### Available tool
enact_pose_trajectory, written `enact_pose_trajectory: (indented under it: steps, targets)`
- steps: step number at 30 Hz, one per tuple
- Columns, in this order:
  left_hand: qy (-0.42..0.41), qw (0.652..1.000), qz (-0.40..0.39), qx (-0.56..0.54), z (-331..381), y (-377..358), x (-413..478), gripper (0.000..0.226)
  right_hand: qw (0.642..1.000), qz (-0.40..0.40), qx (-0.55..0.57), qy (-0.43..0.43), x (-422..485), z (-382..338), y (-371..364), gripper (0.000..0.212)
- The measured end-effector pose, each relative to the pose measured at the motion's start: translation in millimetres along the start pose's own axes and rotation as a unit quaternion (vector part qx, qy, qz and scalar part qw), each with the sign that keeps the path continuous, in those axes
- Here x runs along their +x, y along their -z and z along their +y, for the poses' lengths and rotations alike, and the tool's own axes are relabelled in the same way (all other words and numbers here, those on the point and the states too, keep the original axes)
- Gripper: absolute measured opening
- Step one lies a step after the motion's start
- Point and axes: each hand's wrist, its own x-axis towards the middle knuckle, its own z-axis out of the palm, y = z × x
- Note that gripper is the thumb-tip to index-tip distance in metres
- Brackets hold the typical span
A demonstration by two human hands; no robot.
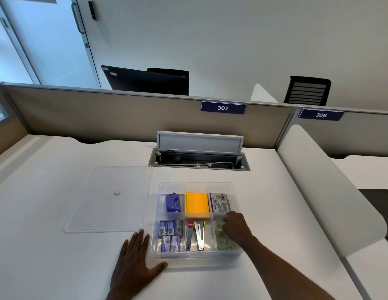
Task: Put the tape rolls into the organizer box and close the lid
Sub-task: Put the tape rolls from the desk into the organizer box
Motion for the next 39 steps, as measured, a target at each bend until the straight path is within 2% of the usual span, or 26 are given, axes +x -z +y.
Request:
enact_pose_trajectory:
  steps: [4,9,19,21,24,28,34,39]
  targets:
    - [-0.002,1.000,0.009,0.008,-1,-2,0,0.113,1.000,-0.005,-0.013,-0.015,0,-2,4,0.022]
    - [-0.002,1.000,0.014,0.020,-2,-3,0,0.112,0.995,0.048,-0.084,0.010,-4,-5,12,0.019]
    - [0.004,0.999,0.022,0.033,-5,-9,2,0.111,0.966,-0.117,-0.231,0.002,-12,-11,17,0.047]
    - [0.003,0.999,0.022,0.033,-4,-10,2,0.111,0.957,-0.133,-0.256,-0.002,-15,-9,13,0.051]
    - [0.003,0.999,0.023,0.032,-5,-10,1,0.110,0.953,-0.114,-0.280,0.003,-21,-4,6,0.043]
    - [-0.001,0.999,0.023,0.032,-5,-8,0,0.111,0.960,-0.079,-0.269,0.004,-24,-5,2,0.038]
    - [-0.003,0.999,0.021,0.033,-5,-8,0,0.110,0.984,-0.095,-0.146,-0.031,-19,-14,6,0.056]
    - [-0.003,0.999,0.022,0.035,-5,-9,1,0.110,0.991,-0.105,-0.070,-0.044,-20,-12,2,0.062]
